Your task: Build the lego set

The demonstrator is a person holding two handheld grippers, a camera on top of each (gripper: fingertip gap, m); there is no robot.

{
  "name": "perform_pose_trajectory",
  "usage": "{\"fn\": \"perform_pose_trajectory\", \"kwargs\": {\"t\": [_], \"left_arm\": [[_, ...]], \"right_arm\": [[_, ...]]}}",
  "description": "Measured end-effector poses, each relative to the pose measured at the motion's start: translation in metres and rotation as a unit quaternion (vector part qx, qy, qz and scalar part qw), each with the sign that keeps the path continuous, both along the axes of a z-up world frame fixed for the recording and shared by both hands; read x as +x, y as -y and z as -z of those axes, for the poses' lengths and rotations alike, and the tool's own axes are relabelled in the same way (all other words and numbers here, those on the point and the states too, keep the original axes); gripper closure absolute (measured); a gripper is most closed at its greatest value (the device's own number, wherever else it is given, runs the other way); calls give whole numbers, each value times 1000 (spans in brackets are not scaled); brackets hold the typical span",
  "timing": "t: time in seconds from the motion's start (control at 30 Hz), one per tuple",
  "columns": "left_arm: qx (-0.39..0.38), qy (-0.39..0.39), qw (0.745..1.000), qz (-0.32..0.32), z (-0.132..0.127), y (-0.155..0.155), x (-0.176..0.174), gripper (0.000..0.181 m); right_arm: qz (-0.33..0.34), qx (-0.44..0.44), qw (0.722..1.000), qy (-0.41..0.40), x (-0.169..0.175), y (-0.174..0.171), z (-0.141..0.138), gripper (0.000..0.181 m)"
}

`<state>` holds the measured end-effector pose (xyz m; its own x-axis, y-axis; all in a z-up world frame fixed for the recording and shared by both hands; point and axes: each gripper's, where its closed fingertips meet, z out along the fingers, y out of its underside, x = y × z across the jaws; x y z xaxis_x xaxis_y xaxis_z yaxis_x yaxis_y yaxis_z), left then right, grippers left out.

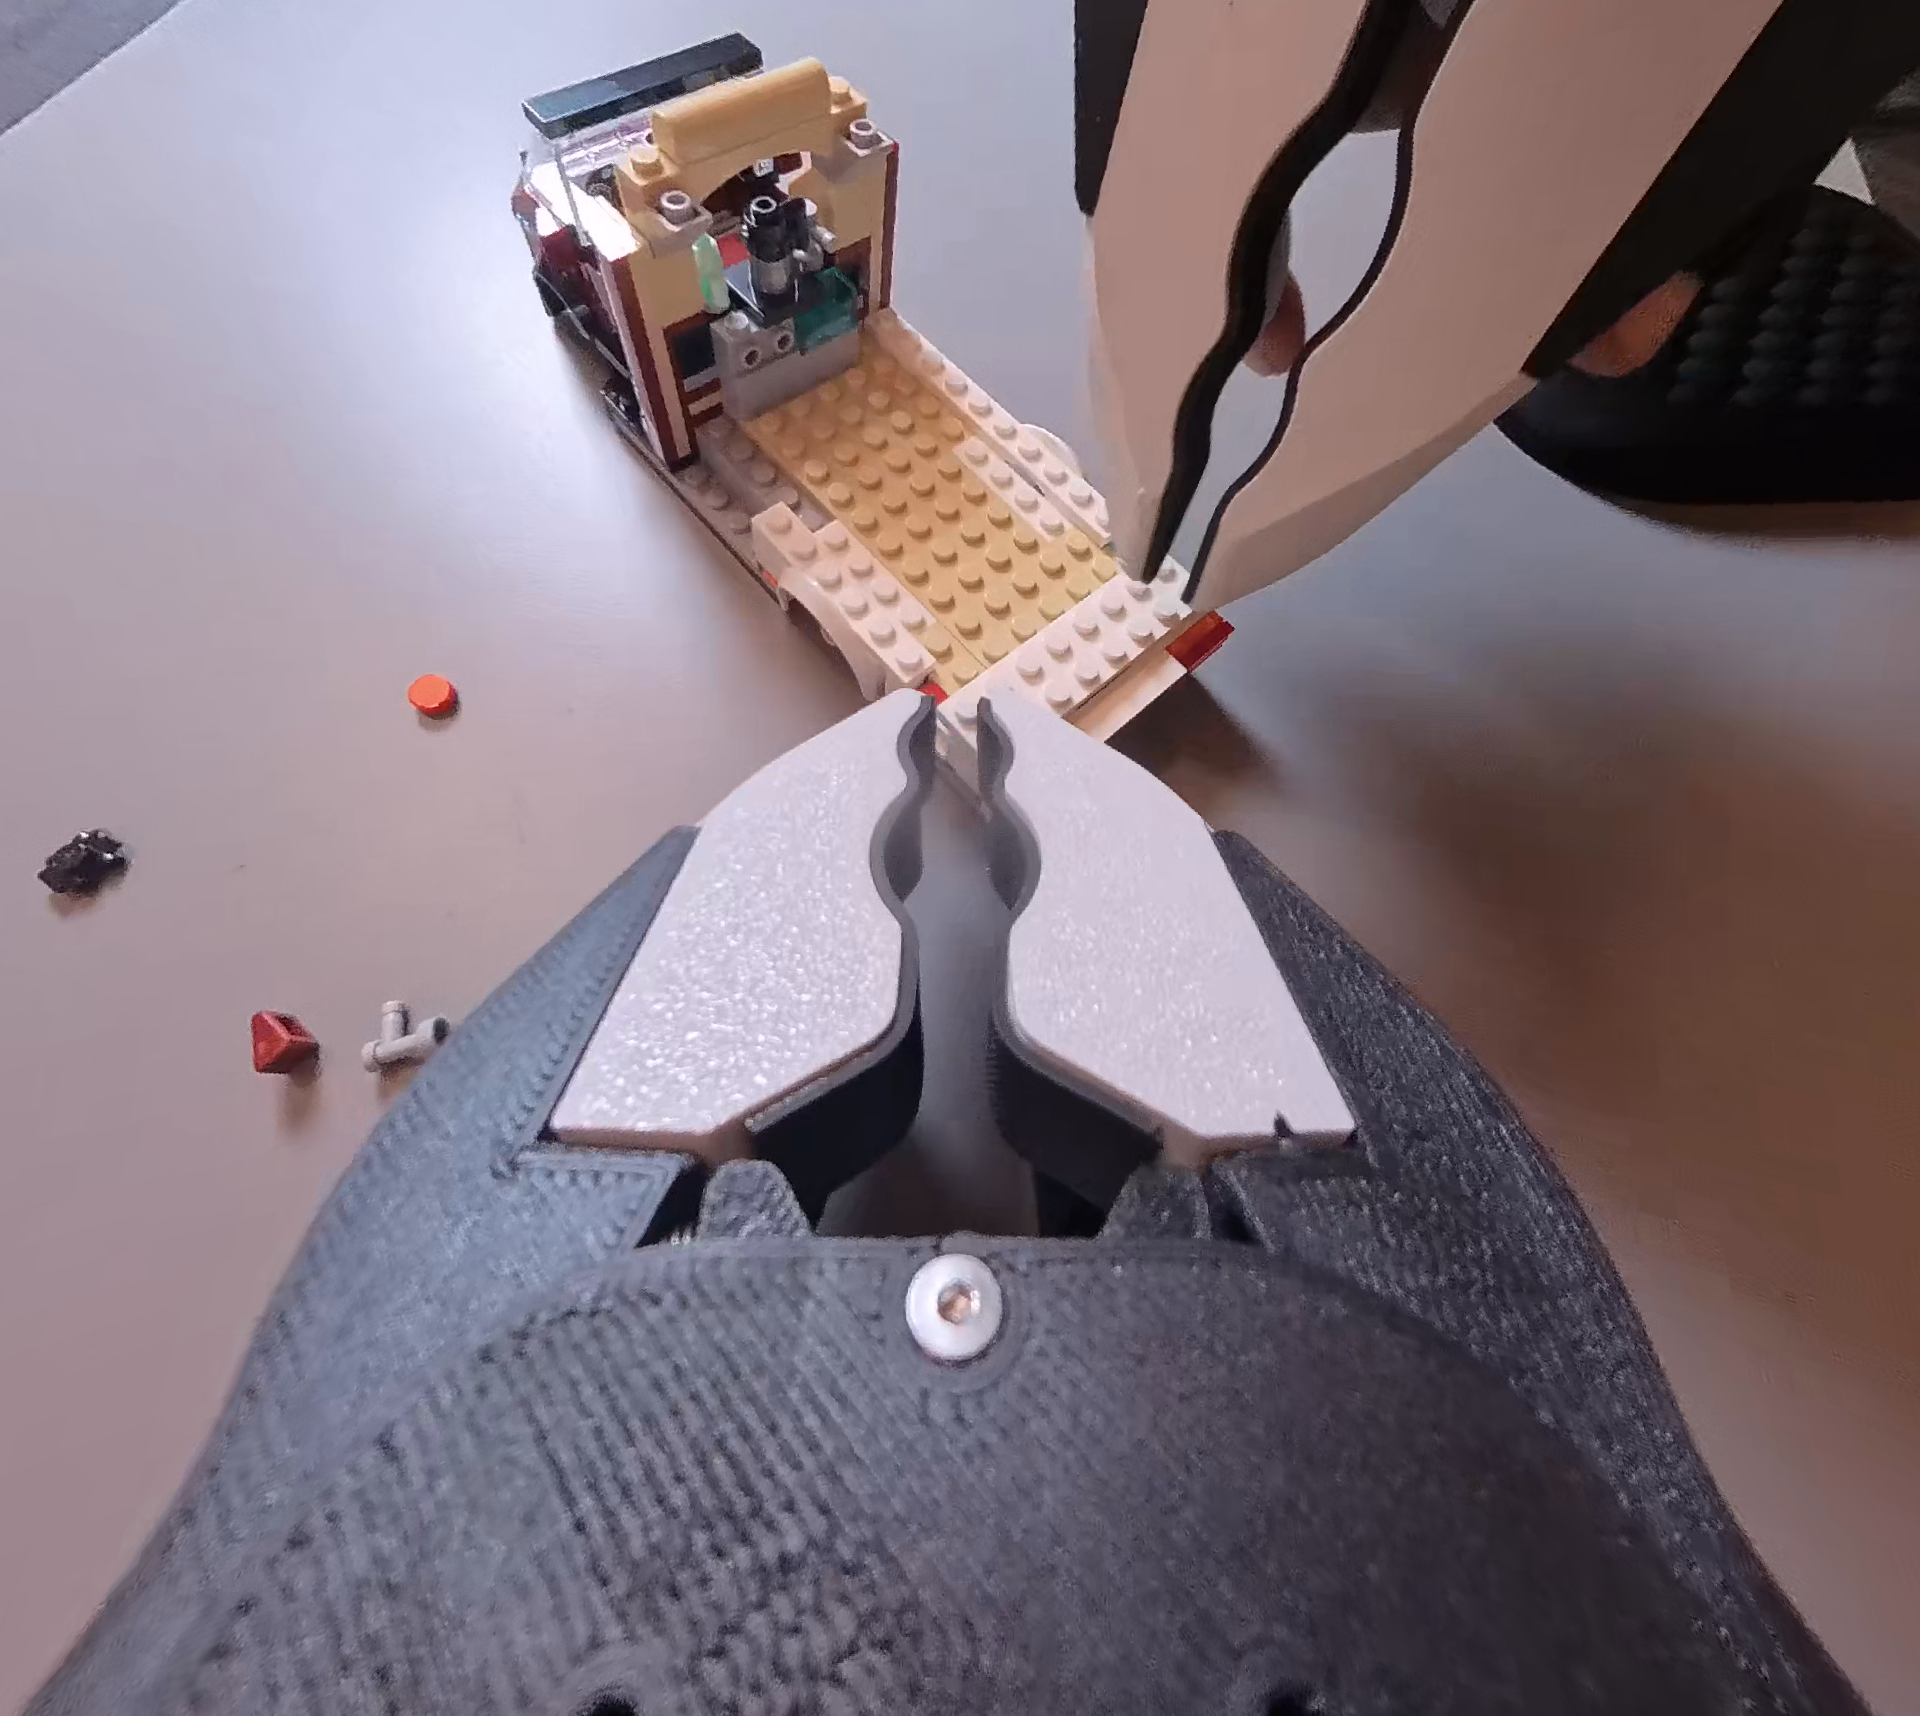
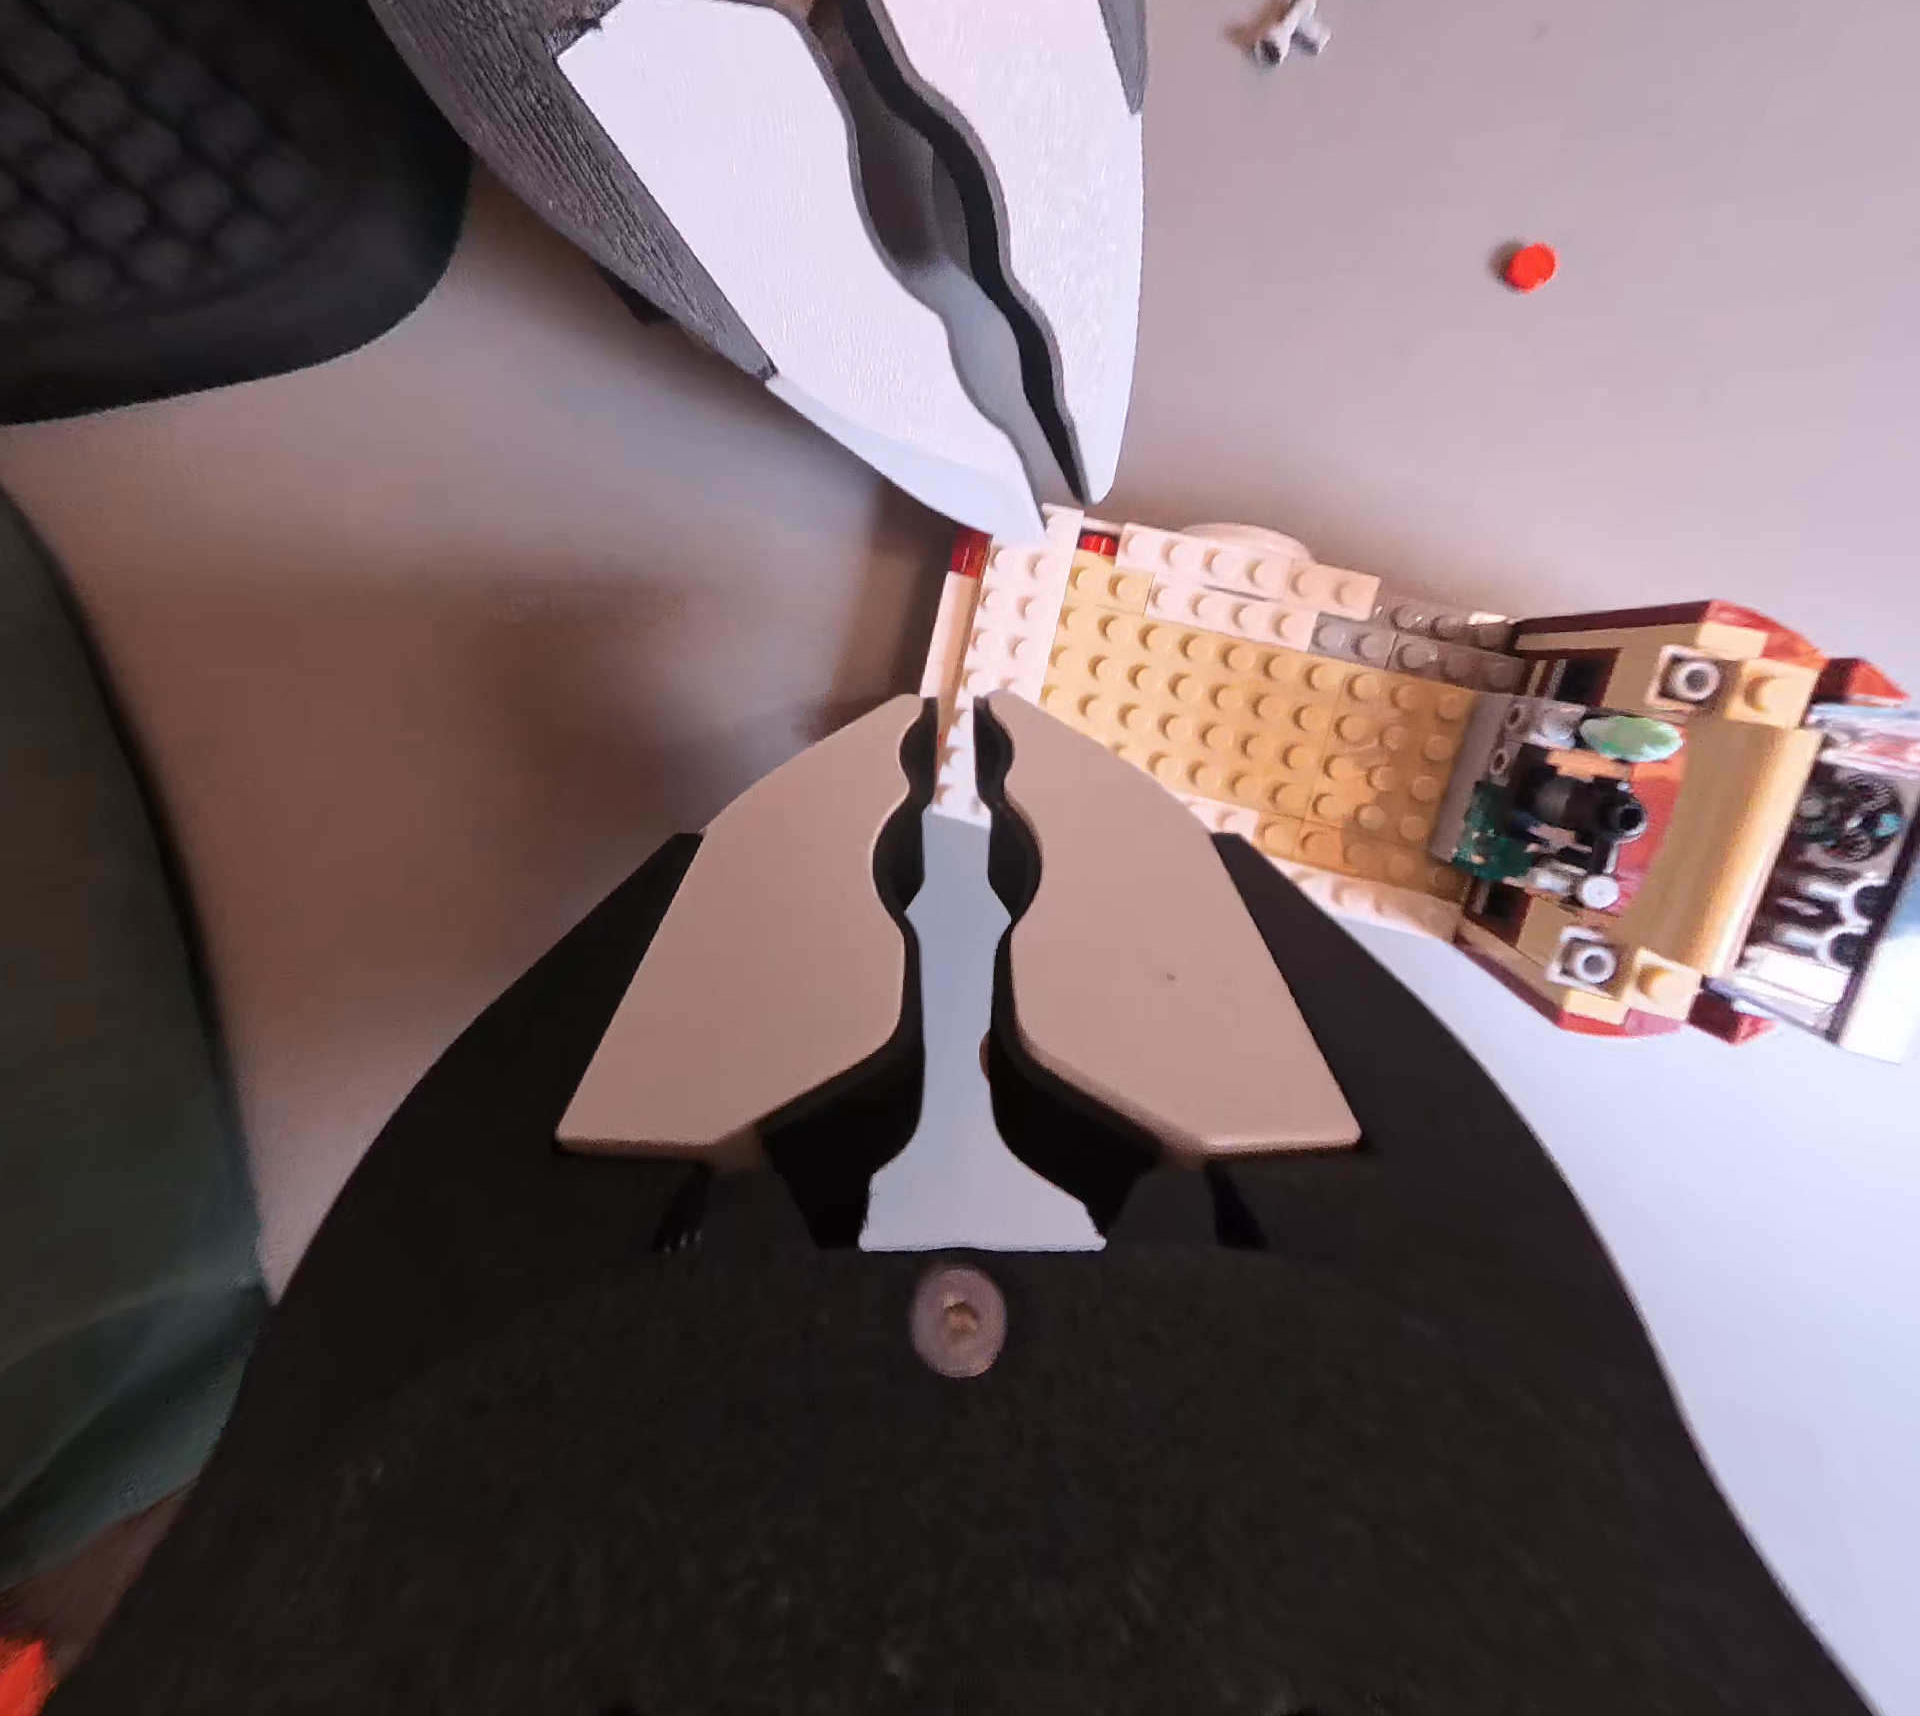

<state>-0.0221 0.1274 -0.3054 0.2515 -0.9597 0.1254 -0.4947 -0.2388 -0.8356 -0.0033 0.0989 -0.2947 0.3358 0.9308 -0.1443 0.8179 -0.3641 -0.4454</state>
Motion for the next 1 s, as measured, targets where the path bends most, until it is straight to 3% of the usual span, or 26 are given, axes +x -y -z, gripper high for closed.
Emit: {"fn": "perform_pose_trajectory", "kwargs": {"t": [0.37, 1.0], "left_arm": [[-99, -4, 995, 30, 12, 15, -11, 165], [-25, -39, 998, 38, 17, 21, -2, 168]], "right_arm": [[16, 64, 997, -29, -27, -18, 11, 173], [21, 52, 998, 2, -19, -21, 15, 181]]}}
